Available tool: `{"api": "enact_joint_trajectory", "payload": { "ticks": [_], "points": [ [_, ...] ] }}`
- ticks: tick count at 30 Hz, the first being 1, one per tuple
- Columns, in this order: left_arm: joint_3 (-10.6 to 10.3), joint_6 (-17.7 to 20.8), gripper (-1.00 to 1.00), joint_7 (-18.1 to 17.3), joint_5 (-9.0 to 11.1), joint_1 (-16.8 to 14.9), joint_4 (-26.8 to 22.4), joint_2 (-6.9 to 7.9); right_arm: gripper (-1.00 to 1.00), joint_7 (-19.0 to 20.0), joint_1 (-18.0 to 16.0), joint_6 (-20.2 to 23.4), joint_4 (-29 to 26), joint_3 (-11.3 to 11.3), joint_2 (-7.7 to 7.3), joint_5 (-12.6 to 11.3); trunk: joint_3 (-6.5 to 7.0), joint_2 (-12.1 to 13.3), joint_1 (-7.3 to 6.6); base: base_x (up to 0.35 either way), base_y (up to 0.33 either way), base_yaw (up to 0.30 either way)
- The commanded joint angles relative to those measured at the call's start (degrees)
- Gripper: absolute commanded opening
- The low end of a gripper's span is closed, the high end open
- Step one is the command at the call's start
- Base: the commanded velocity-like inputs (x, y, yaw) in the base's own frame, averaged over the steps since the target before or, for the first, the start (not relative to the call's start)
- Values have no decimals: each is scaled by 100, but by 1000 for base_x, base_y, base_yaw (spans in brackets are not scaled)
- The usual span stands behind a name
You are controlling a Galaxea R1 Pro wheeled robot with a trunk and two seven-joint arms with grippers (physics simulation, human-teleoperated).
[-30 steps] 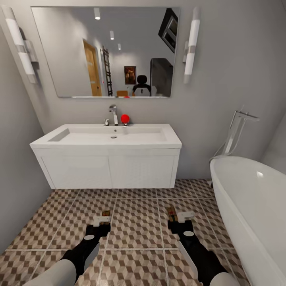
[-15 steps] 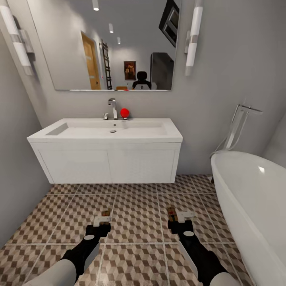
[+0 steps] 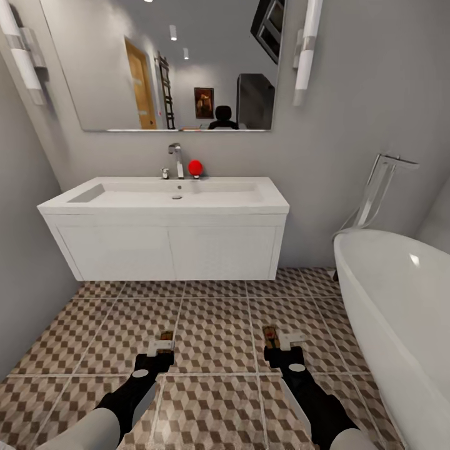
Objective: Take the four mousetraps from the cabinet in the bathroom and place them on the bathroom floor. Make sure all four end up on the same floor surface, and ensure that at least two of them are either under or directly next to the same bathroom sink.
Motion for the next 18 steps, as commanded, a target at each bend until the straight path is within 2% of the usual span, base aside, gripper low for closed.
{"api": "enact_joint_trajectory", "payload": {
  "ticks": [1,18],
  "points": [
    [-49,-19,-100,40,36,-5,5,3,-100,-56,-4,17,-9,31,-5,-76,-33,-44,22,0,0,0],
    [-49,-19,-100,40,36,-5,7,3,-100,-56,-4,17,-9,31,1,-76,-494,-726,395,0,0,0]
  ]
}}
